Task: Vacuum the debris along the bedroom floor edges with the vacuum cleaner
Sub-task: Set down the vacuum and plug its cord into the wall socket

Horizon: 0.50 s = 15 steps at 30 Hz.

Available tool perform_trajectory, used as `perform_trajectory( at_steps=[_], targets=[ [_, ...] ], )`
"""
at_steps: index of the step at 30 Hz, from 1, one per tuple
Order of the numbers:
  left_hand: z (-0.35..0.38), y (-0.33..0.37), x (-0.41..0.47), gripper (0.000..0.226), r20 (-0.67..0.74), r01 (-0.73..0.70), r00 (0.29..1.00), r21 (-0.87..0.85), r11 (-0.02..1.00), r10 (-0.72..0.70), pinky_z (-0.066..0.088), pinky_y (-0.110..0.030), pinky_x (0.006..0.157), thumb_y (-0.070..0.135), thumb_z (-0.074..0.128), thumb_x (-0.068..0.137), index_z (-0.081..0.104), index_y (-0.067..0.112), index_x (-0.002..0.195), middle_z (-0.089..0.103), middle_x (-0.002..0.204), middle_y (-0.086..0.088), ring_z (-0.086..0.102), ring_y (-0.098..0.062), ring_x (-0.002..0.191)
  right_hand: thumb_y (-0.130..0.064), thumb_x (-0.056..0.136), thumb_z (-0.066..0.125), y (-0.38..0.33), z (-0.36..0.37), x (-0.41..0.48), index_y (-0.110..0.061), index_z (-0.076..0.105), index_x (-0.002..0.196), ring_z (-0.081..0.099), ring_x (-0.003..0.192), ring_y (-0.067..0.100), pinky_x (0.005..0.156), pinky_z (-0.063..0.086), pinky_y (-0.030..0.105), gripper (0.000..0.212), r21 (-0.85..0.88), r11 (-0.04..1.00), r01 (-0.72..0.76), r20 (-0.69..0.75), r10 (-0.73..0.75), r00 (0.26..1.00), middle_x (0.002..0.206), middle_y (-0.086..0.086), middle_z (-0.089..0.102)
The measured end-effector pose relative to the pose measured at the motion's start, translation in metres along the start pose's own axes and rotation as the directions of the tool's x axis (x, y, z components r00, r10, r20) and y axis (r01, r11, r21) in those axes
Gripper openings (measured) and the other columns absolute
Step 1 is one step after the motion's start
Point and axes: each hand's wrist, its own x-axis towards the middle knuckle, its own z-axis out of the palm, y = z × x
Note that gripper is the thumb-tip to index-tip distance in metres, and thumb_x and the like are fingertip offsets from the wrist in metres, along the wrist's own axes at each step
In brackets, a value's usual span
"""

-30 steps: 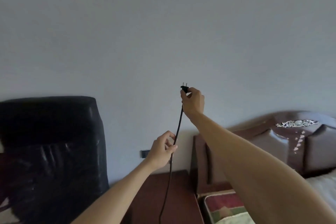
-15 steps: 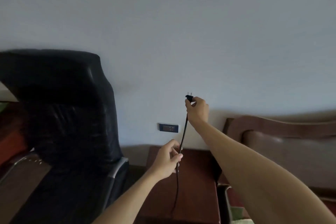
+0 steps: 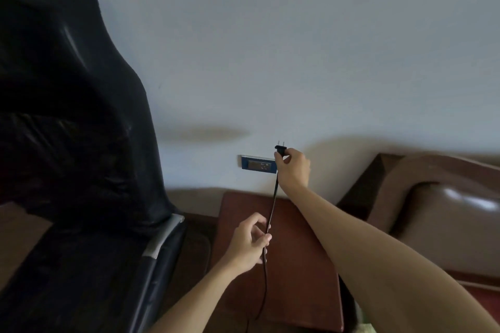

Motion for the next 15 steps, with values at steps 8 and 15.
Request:
perform_trajectory(
  at_steps=[8,15],
  targets=[
    [-0.004,-0.052,0.034,0.014,0.042,0.109,0.993,-0.028,0.994,-0.108,0.06,-0.055,0.058,0.008,0.064,0.092,0.057,0.017,0.101,0.057,0.077,-0.007,0.062,-0.016,0.067,-0.029,0.094,0.063,0.05,0.058,0.02,-0.006,0.069,0.088,0.058,0.076,0.032,0.063,0.035,0.032,0.024,-0.073,0.996,-0.05,0.033,0.053,0.998,0.074,0.011,0.067],
    [-0.009,-0.082,0.053,0.016,0.053,0.154,0.987,-0.026,0.988,-0.152,0.062,-0.052,0.063,0.01,0.065,0.092,0.058,0.019,0.103,0.058,0.075,-0.003,0.062,-0.012,0.067,-0.027,0.094,0.062,0.076,0.092,0.028,-0.009,0.07,0.091,0.056,0.073,0.027,0.064,0.035,0.031,0.02,-0.101,0.987,-0.122,0.051,0.128,0.99,0.067,0.003,0.059]
  ],
)
